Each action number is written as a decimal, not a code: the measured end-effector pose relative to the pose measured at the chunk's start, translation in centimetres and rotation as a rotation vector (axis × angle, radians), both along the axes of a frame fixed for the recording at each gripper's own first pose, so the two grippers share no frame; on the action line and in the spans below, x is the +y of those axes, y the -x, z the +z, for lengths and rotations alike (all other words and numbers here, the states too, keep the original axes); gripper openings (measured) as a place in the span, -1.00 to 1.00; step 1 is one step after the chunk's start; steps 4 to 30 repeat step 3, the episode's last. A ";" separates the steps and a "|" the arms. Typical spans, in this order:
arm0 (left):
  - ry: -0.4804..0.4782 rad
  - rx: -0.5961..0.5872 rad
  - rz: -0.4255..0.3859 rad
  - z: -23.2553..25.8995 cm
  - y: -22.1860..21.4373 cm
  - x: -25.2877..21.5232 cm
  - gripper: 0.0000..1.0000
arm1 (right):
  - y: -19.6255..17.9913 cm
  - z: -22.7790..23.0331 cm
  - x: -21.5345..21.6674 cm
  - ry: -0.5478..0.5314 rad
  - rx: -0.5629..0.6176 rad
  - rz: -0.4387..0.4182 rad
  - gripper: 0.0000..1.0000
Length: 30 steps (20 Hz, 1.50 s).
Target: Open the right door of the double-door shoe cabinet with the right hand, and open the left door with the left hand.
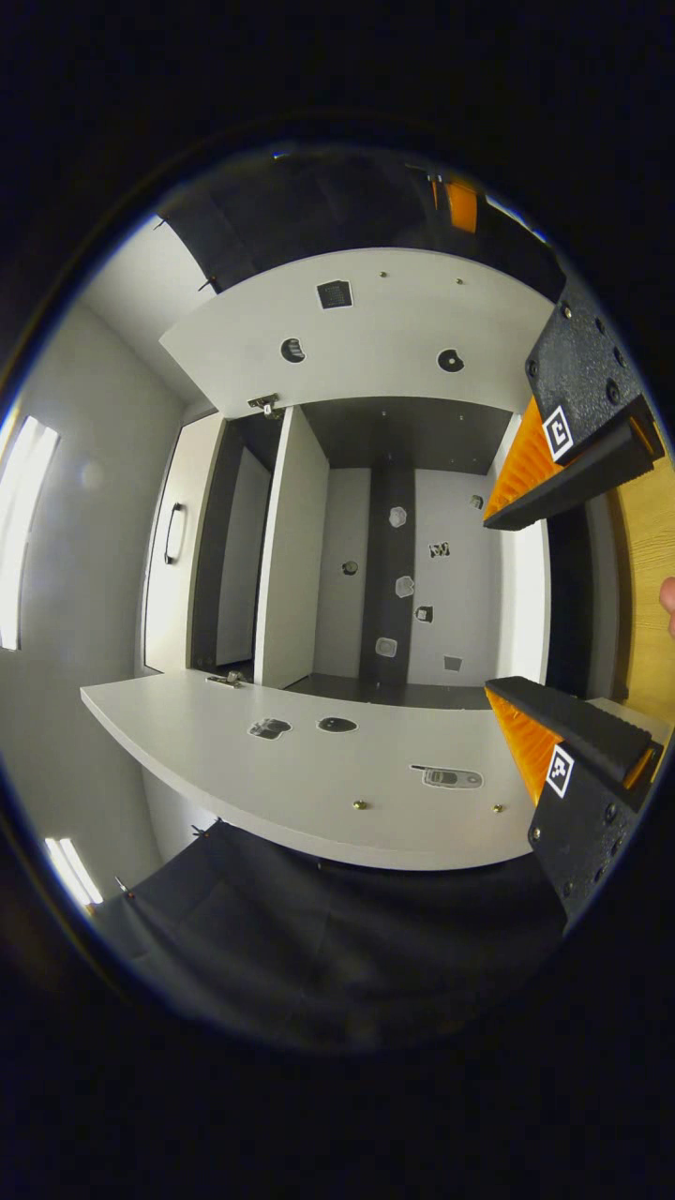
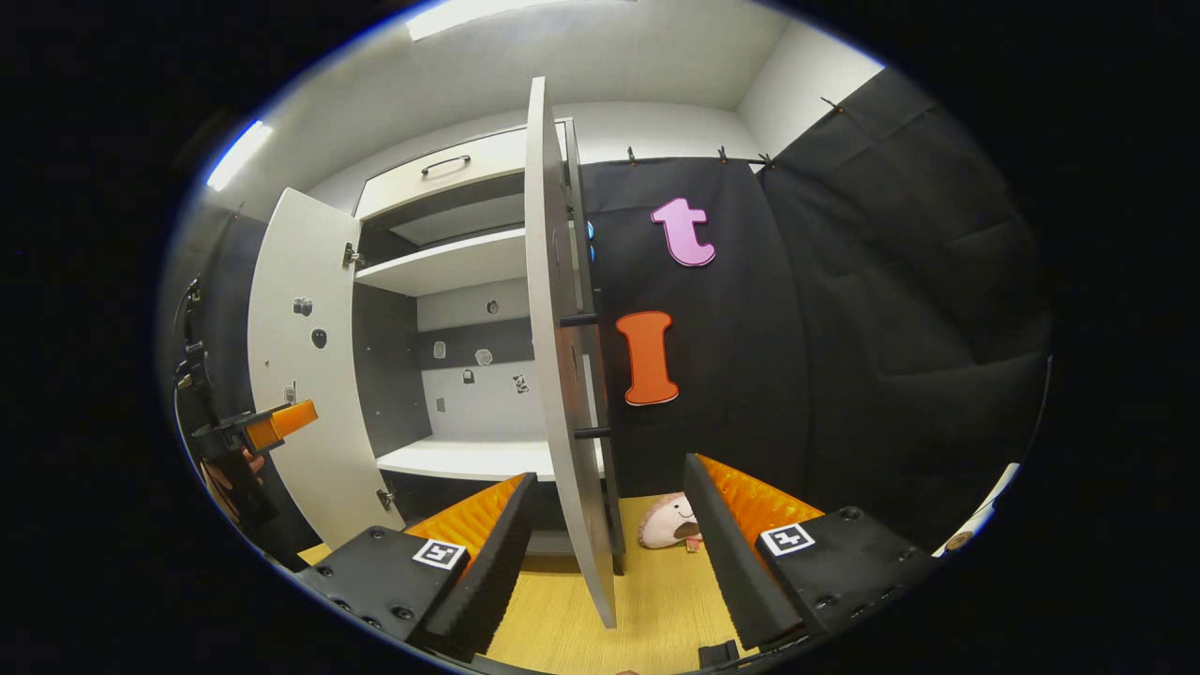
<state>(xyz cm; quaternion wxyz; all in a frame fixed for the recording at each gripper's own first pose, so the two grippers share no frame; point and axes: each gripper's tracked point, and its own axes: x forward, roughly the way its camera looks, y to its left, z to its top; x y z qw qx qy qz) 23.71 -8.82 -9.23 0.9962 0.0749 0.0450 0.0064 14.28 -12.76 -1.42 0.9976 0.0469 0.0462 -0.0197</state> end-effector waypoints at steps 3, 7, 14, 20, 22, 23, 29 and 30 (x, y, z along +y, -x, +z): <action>-0.003 0.003 -0.003 0.0 0.0 0.0 0.89 | 0.1 -0.1 0.0 -0.001 0.004 0.000 0.77; -0.003 0.003 -0.003 0.0 0.0 0.0 0.89 | 0.1 -0.1 0.0 -0.001 0.004 0.000 0.77; -0.003 0.003 -0.003 0.0 0.0 0.0 0.89 | 0.1 -0.1 0.0 -0.001 0.004 0.000 0.77; -0.003 0.003 -0.003 0.0 0.0 0.0 0.89 | 0.1 -0.1 0.0 -0.001 0.004 0.000 0.77; -0.003 0.003 -0.003 0.0 0.0 0.0 0.89 | 0.1 -0.1 0.0 -0.001 0.004 0.000 0.77; -0.003 0.003 -0.003 0.0 0.0 0.0 0.89 | 0.1 -0.1 0.0 -0.001 0.004 0.000 0.77; -0.003 0.003 -0.003 0.0 0.0 0.0 0.89 | 0.1 -0.1 0.0 -0.001 0.004 0.000 0.77; -0.003 0.003 -0.003 0.0 0.0 0.0 0.89 | 0.1 -0.1 0.0 -0.001 0.004 0.000 0.77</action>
